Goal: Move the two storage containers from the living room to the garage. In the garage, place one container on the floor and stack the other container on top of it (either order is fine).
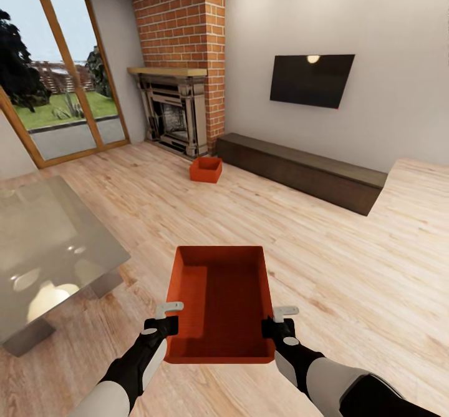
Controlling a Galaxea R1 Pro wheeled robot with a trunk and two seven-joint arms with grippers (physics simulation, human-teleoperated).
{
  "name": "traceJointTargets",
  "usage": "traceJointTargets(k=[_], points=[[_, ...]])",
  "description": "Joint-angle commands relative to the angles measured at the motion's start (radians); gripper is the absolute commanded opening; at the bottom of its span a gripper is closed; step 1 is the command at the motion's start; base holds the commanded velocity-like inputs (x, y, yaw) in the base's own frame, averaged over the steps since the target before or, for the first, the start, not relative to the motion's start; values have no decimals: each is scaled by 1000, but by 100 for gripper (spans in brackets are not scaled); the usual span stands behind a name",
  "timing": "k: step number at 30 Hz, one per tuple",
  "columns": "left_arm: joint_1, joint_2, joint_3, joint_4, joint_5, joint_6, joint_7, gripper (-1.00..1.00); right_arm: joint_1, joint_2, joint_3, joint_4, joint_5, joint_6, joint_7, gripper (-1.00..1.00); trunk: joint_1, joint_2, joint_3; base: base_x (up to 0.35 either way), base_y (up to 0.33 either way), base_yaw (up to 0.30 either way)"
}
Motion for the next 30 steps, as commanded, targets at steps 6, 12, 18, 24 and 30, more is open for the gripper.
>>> traceJointTargets(k=[6, 12, 18, 24, 30], points=[[-1, 0, 11, -5, -18, 8, 27, -100, 0, 0, -22, 3, -23, -6, -5, -100, 0, -1, 8, 0, 0, 0], [-1, 0, 11, -6, -19, 8, 27, -100, 0, 0, -22, 3, -23, -6, -5, -100, 0, -1, 18, 0, 0, 0], [-1, 0, 11, -5, -18, 8, 27, -100, 0, 0, -22, 3, -23, -6, -5, -100, 0, -1, 27, 0, 0, 0], [-1, 0, 11, -6, -18, 8, 27, -100, 0, 0, -22, 3, -23, -6, -5, -100, 0, -1, 37, 0, 0, 0], [-1, 0, 11, -7, -19, 8, 27, -100, 0, 0, -22, 3, -23, -6, -5, -100, 0, -1, 46, 0, 0, 0]])
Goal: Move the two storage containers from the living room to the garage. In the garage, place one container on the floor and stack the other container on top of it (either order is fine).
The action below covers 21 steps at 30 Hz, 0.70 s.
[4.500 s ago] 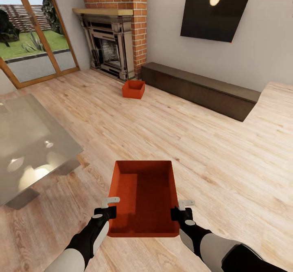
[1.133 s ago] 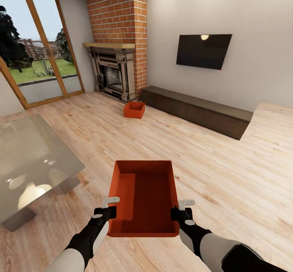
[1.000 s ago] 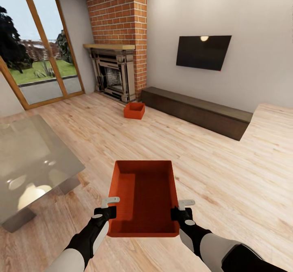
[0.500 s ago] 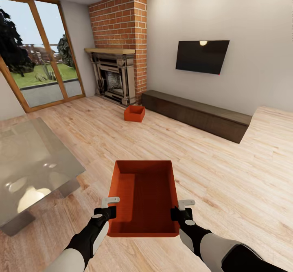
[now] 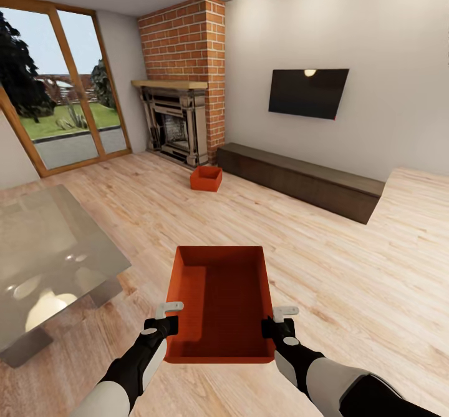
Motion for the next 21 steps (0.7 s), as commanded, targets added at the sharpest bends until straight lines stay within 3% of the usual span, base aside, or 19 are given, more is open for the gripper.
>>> traceJointTargets(k=[1, 21], points=[[-1, 0, 11, -6, -19, 8, 26, -100, 0, 0, -22, 3, -24, -6, -5, -100, 0, -1, 0, 0, 0, 0], [-1, 0, 11, -5, -19, 8, 26, -100, 0, 0, -22, 3, -24, -6, -5, -100, 0, -1, 32, 0, 0, 0]])
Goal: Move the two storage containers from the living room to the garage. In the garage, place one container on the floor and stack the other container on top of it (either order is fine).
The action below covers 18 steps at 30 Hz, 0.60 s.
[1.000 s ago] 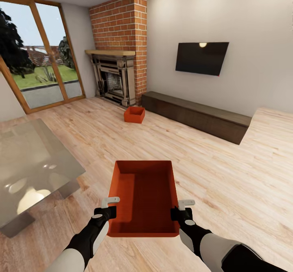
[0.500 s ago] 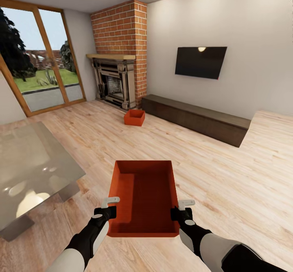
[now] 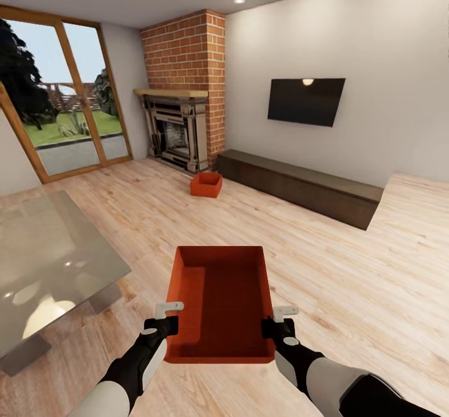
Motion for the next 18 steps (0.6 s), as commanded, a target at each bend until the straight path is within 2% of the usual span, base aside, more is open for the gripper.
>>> traceJointTargets(k=[1, 18], points=[[-1, 0, 10, -5, -18, 8, 27, -100, 0, 0, -22, 3, -23, -6, -5, -100, 0, -1, 0, 0, 0, 0], [-1, 0, 10, -5, -18, 8, 27, -100, 0, 0, -22, 3, -23, -6, -5, -100, 0, -1, 27, 0, 0, 0]])
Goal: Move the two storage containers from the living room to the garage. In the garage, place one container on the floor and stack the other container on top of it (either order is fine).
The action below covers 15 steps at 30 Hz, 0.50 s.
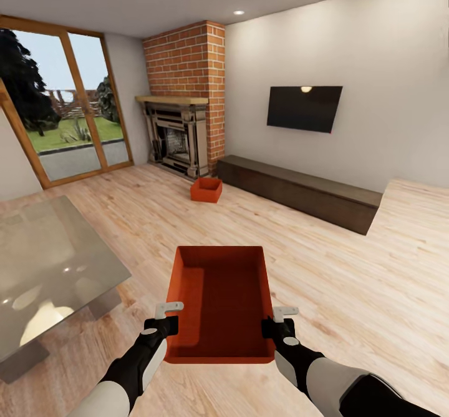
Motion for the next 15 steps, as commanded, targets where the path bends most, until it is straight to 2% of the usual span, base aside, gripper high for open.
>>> traceJointTargets(k=[1, 15], points=[[-1, 0, 11, -5, -18, 8, 27, -100, 0, 0, -22, 3, -23, -6, -5, -100, 0, -1, 0, 0, 0, 0], [-1, 0, 11, -7, -18, 8, 27, -100, 0, 0, -22, 3, -23, -6, -5, -100, 0, -1, 22, 0, 0, 0]])
